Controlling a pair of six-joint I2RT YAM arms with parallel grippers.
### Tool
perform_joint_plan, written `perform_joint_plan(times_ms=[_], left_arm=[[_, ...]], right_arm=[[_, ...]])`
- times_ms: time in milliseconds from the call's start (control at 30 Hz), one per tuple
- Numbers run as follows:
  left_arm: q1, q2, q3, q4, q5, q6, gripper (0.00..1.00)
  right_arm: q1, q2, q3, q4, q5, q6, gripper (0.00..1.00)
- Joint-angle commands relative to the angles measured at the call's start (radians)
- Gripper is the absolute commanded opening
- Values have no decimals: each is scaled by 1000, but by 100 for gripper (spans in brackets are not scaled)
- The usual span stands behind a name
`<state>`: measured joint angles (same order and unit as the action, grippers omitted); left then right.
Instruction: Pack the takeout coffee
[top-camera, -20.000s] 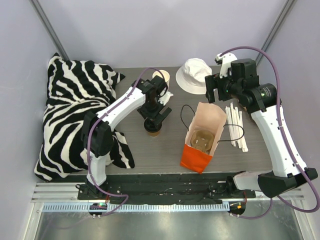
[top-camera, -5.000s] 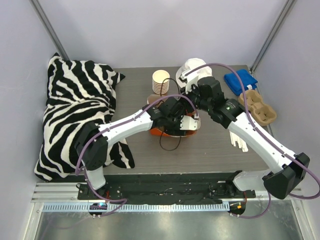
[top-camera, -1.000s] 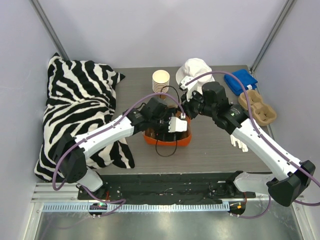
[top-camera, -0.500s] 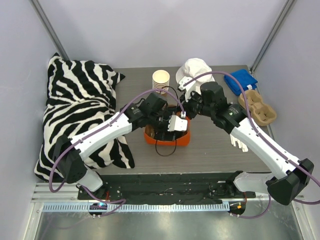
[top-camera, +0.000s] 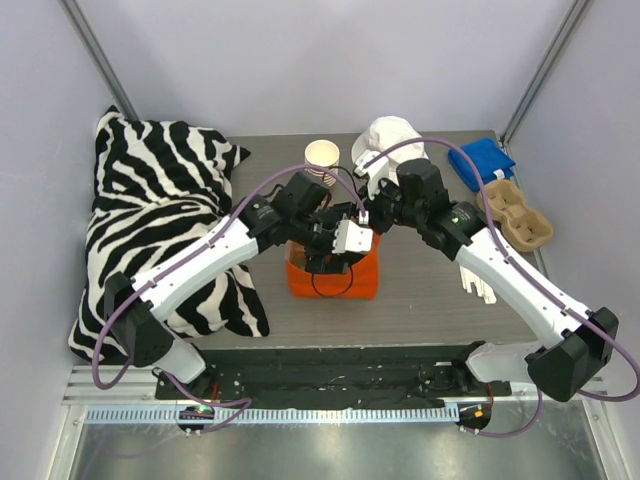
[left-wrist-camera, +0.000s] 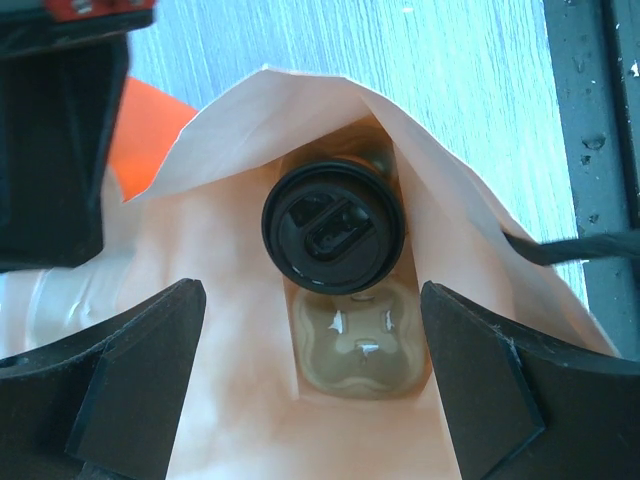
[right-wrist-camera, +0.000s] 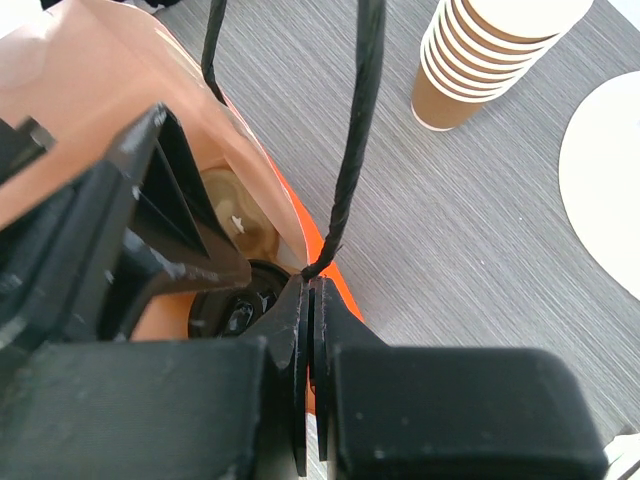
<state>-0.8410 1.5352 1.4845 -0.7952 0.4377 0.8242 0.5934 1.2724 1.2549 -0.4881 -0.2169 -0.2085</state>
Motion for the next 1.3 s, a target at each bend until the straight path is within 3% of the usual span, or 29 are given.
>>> perform_joint_plan(times_ms=[0,733,1267], left_arm=[[19,-41,60,-36,52,-5,93],[151,-4,235,-1,13,-237,96],[318,56,346,106,-83,-611,100]], right_arm=[[-10,12,43,-14,-3,-15,1],[-66,82,109,14,22,-37,1],[-129,156,158,54,21,-52,1]])
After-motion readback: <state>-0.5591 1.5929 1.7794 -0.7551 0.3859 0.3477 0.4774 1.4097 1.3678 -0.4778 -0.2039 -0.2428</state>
